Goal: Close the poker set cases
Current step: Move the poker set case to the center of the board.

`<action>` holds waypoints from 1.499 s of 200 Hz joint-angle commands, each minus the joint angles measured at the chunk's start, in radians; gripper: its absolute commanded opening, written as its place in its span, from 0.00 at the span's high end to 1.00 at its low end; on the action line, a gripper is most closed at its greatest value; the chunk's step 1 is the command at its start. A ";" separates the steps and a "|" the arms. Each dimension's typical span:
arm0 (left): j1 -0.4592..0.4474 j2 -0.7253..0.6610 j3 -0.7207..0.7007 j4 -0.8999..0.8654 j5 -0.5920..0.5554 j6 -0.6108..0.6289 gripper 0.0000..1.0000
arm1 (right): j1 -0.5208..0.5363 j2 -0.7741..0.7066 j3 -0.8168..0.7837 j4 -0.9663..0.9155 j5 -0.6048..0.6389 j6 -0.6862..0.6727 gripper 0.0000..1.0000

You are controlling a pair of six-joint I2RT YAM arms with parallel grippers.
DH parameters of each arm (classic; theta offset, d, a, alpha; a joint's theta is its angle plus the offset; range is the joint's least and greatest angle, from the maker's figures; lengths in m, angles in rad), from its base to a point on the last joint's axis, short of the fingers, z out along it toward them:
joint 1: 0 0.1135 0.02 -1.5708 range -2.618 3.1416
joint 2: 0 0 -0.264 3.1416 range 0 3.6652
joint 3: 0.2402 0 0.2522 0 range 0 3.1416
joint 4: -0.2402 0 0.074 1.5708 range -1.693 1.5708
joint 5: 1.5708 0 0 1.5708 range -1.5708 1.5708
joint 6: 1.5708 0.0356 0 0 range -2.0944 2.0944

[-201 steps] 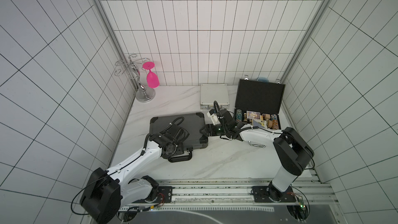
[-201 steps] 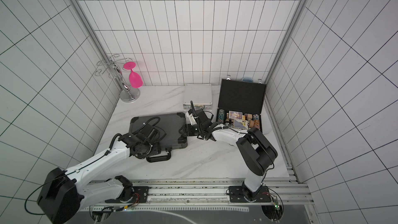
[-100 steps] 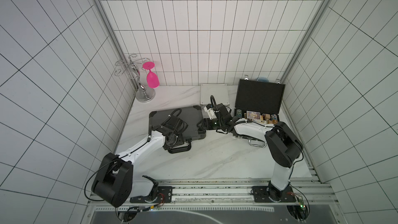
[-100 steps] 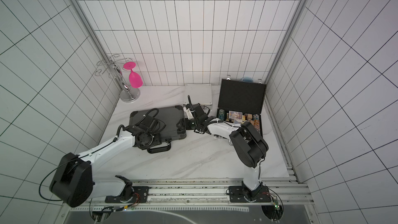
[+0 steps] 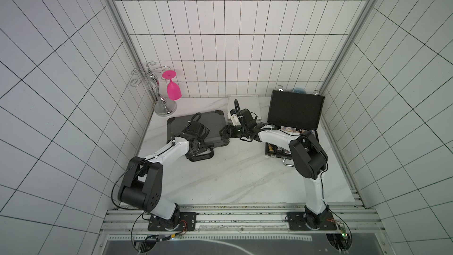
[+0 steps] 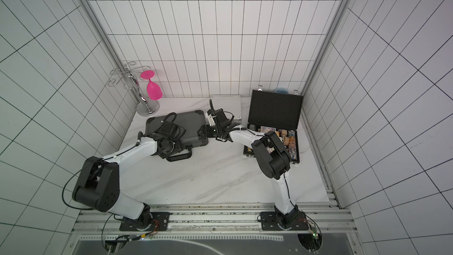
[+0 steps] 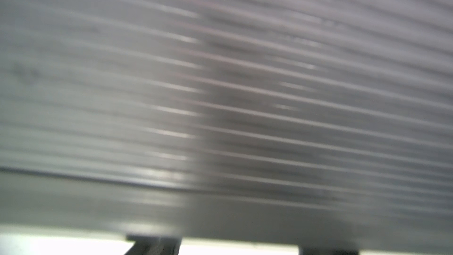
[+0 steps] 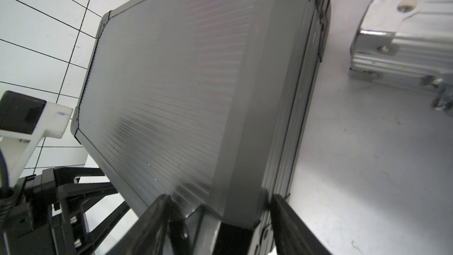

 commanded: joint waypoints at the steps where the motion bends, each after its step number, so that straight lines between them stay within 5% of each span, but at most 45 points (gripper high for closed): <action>1: 0.048 0.076 0.065 0.130 -0.072 -0.010 0.32 | 0.016 0.038 0.054 -0.098 -0.009 -0.006 0.35; 28: 0.054 0.114 0.117 0.112 -0.037 0.042 0.34 | 0.013 0.056 0.073 -0.098 0.002 -0.004 0.35; 110: 0.130 -0.148 0.162 -0.016 0.208 0.153 0.33 | -0.014 0.068 0.121 -0.105 -0.019 -0.039 0.33; 190: 0.465 -0.208 0.118 0.030 -0.126 0.089 0.27 | -0.029 0.049 0.133 -0.119 -0.052 -0.068 0.33; 252: 0.555 -0.091 0.024 0.273 0.184 0.099 0.25 | -0.030 0.063 0.139 -0.117 -0.066 -0.079 0.33; 300: 0.556 -0.046 0.004 0.359 0.245 0.110 0.26 | -0.029 0.072 0.143 -0.111 -0.066 -0.069 0.33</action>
